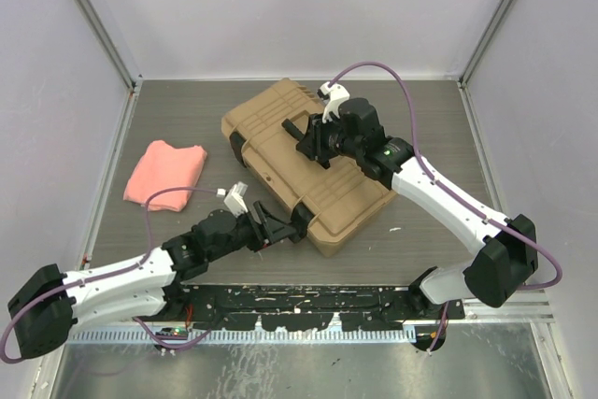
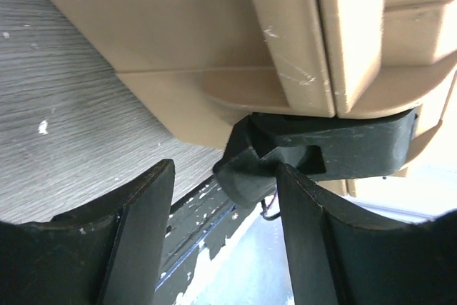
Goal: Pack the tool kit
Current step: Close the toolbox at the center of the board.
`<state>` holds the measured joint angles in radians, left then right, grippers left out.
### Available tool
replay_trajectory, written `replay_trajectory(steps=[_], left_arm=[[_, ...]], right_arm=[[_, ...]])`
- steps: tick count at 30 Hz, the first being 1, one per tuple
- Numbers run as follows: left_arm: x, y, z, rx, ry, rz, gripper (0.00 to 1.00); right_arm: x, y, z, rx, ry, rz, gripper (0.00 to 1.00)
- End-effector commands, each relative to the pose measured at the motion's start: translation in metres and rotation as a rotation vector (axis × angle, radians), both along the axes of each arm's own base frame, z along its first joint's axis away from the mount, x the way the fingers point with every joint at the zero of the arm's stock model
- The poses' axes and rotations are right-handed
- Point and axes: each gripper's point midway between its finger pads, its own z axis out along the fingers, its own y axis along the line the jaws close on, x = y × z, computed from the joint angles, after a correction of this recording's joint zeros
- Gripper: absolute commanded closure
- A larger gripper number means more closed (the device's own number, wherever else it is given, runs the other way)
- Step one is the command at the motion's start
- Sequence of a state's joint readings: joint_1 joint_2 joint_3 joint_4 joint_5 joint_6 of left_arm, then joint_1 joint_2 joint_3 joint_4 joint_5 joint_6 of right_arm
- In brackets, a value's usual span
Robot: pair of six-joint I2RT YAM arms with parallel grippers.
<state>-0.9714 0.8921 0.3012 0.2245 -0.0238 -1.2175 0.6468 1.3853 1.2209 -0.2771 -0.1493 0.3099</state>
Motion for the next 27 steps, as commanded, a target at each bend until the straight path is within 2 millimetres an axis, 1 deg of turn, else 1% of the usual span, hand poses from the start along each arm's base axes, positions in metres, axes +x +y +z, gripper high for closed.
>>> replay_trajectory(steps=[1,5,8,12,18,19,21,23,27], left_arm=[[0.011,-0.012,0.004,0.015,-0.034,-0.001,0.4],[0.015,-0.022,0.003,0.032,-0.034,-0.021,0.41],[0.013,-0.029,-0.004,0.044,-0.019,-0.039,0.43],[0.009,-0.031,-0.015,0.041,0.008,-0.037,0.43],[0.003,-0.021,-0.017,0.045,0.008,-0.026,0.39],[0.003,-0.019,-0.015,0.041,0.006,-0.02,0.38],[0.002,-0.015,-0.012,0.031,0.003,-0.01,0.32],[0.0,-0.012,-0.005,0.014,-0.009,-0.008,0.3],[-0.003,-0.005,-0.001,0.014,-0.015,-0.003,0.32]], right_arm=[[-0.031,0.012,-0.026,0.035,0.188,0.034,0.87],[-0.033,0.012,-0.029,0.034,0.192,0.037,0.87],[-0.034,0.01,-0.028,0.033,0.183,0.037,0.87],[-0.035,0.008,-0.029,0.026,0.176,0.032,0.87],[-0.031,0.005,-0.029,0.014,0.161,0.017,0.87],[-0.031,0.005,-0.03,0.011,0.16,0.014,0.87],[-0.029,0.005,-0.029,0.009,0.154,0.008,0.87],[-0.027,0.005,-0.029,0.006,0.151,0.006,0.87],[-0.026,0.005,-0.032,0.001,0.156,0.003,0.87]])
